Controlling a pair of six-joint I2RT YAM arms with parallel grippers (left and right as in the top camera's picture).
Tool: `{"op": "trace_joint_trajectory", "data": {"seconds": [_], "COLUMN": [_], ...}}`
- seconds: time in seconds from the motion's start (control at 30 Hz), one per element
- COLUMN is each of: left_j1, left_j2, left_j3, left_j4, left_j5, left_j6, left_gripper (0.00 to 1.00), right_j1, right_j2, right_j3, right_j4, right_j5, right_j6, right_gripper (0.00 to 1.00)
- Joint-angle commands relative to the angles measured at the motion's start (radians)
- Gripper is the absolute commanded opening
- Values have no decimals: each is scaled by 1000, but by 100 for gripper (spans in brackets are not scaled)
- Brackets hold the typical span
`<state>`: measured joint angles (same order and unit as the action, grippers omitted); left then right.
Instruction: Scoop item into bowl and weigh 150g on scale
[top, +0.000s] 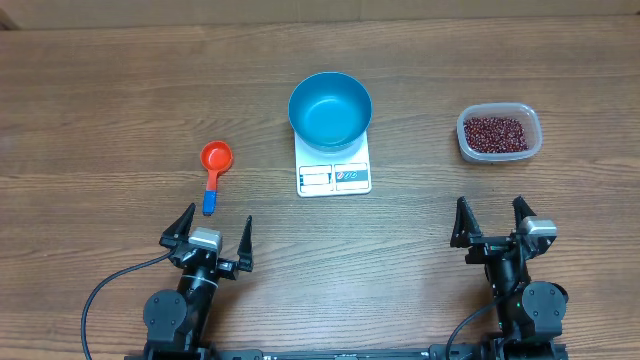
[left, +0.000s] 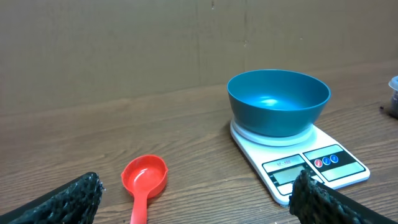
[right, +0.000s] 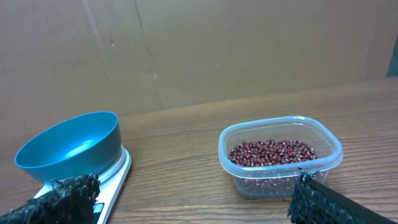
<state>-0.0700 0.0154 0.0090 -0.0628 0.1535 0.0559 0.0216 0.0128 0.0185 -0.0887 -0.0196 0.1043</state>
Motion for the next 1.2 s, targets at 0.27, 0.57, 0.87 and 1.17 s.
{"op": "trace_joint_trajectory", "data": {"seconds": [0.27, 0.57, 0.87, 1.17], "left_j1": [6, 6, 6, 6], "left_j2": [-10, -10, -10, -10], "left_j3": [-4, -4, -4, 5], "left_j4": [-1, 21, 43, 36], "left_j5": [-7, 5, 4, 3], "left_j6": [15, 16, 15, 15], "left_gripper": [100, 100, 100, 100], "right_j1": [5, 5, 5, 5], "right_j2": [-10, -10, -10, -10], "right_j3": [-11, -11, -11, -11], "right_j4": [7, 7, 7, 7], "right_j5": [0, 0, 0, 0], "right_j6": [3, 3, 3, 3], "right_gripper": [100, 100, 100, 100]}}
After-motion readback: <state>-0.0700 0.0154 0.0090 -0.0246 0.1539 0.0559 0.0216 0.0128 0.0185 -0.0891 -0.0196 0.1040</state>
